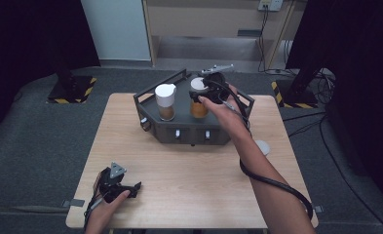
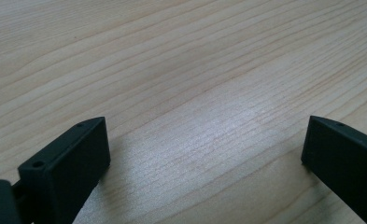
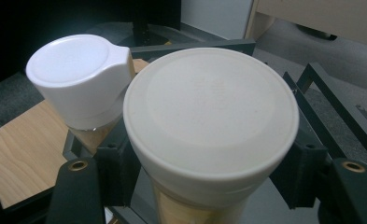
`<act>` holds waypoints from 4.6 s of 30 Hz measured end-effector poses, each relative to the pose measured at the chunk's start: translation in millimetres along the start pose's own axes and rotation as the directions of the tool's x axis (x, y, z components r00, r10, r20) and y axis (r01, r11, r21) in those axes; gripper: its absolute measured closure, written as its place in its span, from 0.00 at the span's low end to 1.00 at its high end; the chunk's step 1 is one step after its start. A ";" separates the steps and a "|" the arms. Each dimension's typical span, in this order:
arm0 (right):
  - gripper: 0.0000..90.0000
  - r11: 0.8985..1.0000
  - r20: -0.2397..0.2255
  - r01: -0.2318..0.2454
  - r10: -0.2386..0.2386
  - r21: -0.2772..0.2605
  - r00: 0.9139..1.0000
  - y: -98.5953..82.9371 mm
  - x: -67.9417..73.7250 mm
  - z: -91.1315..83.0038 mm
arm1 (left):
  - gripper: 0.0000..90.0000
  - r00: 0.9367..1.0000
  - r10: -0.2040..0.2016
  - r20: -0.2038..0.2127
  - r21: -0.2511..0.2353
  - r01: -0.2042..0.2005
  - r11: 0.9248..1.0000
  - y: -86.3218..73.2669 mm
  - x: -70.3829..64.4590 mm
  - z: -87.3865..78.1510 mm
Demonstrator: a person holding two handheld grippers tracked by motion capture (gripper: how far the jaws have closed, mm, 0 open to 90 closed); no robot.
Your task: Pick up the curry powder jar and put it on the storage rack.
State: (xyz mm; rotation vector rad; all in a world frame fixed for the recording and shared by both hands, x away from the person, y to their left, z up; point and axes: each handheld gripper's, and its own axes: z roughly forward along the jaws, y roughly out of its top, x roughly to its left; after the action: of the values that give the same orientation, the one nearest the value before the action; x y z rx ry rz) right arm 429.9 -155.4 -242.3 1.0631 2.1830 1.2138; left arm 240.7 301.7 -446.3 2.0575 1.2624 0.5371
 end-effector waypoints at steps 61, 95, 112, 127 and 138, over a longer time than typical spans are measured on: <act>0.38 0.999 -0.010 -0.017 0.018 0.031 1.000 -7.4 2.6 32.6 | 0.00 1.000 0.000 0.000 0.001 0.000 1.000 0.2 0.1 -0.1; 0.13 1.000 0.014 -0.001 0.001 0.022 1.000 -17.1 4.1 15.2 | 0.00 1.000 -0.001 -0.001 0.000 0.001 1.000 0.0 -0.3 0.0; 0.09 1.000 0.011 0.023 -0.023 0.017 1.000 -34.5 1.6 -29.8 | 0.00 1.000 -0.001 -0.002 -0.001 0.001 1.000 -0.1 -0.6 0.0; 0.08 0.998 0.005 0.035 -0.035 0.052 0.999 -51.7 -13.4 -65.1 | 0.00 1.000 -0.001 -0.001 -0.001 0.001 1.000 -0.1 -0.2 0.0; 0.08 0.997 0.007 0.054 -0.055 0.049 0.998 -57.7 -15.0 -86.6 | 0.00 1.000 -0.001 -0.002 -0.001 0.001 1.000 -0.1 -0.5 0.0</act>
State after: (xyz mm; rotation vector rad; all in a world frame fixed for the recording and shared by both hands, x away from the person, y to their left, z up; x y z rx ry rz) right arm 357.3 -231.4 -245.5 1.0193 2.2314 1.1354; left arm 240.4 301.3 -446.4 2.0559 1.2642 0.5390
